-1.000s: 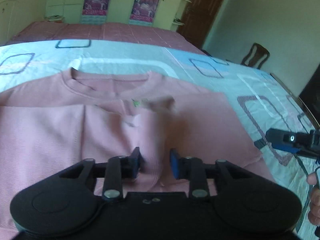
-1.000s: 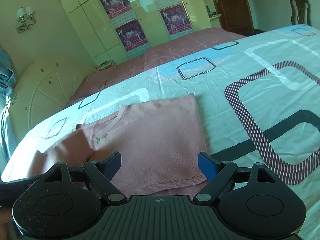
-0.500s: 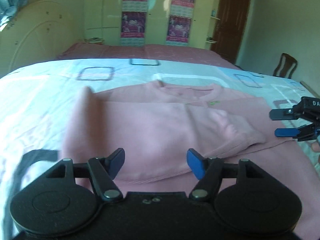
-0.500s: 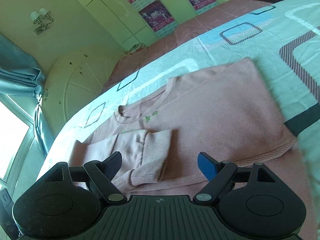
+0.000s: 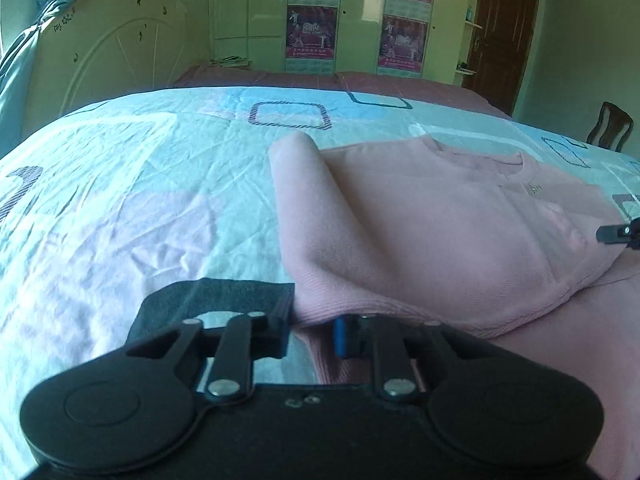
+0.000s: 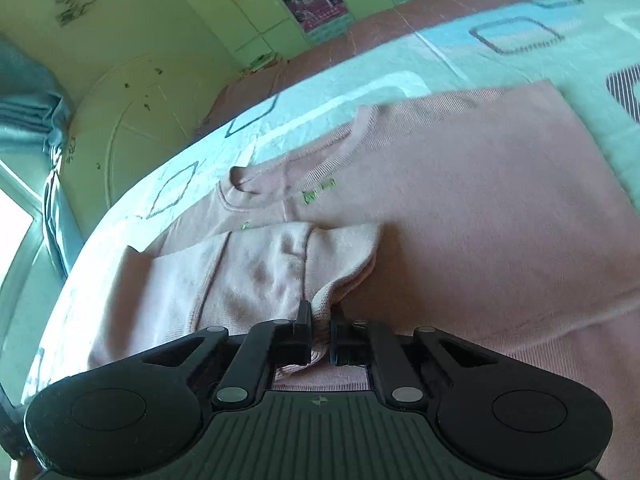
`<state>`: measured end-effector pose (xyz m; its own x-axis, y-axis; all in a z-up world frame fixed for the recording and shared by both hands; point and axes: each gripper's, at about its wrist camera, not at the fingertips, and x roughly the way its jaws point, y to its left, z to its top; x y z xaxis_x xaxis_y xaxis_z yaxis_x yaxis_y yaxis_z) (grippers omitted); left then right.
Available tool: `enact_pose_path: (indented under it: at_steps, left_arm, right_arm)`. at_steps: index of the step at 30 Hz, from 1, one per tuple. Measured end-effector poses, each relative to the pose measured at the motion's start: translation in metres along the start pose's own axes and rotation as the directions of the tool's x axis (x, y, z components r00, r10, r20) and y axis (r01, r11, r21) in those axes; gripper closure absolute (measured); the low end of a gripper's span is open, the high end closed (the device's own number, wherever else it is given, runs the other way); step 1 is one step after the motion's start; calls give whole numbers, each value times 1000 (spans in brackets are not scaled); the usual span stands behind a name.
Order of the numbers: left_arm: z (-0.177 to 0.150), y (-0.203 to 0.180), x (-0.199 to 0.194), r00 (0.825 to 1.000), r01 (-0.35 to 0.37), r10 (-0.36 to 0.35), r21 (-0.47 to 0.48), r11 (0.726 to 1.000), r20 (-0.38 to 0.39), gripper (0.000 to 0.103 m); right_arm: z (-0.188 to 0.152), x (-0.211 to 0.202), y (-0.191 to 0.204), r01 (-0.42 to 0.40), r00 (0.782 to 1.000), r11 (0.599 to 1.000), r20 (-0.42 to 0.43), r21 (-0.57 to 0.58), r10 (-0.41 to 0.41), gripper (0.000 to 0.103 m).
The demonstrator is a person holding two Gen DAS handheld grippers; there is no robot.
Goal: Fold small clothes
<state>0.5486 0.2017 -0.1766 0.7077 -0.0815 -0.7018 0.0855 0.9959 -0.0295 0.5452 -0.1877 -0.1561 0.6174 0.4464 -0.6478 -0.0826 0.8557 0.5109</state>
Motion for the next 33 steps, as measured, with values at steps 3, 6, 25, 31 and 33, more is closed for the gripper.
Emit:
enact_pose_path:
  at_steps: [3, 6, 25, 31, 33]
  left_arm:
    - [-1, 12, 0, 999, 35, -35, -26, 999, -9, 91]
    - [-4, 11, 1, 999, 40, -40, -10, 999, -10, 92]
    - [0, 20, -1, 993, 113, -113, -2, 994, -33, 66]
    - [27, 69, -1, 977, 203, -191, -154, 967, 91, 39]
    - [46, 81, 23, 972, 228, -211, -214, 950, 100, 51]
  right_arm:
    - [19, -33, 18, 13, 990, 996, 140, -88, 0, 96]
    - [20, -50, 27, 86, 971, 974, 237, -211, -34, 96]
    - [-18, -10, -24, 103, 994, 994, 49, -23, -102, 96]
    - [8, -18, -32, 100, 988, 995, 119, 11, -100, 33]
    - [18, -10, -36, 86, 988, 996, 124, 38, -90, 35]
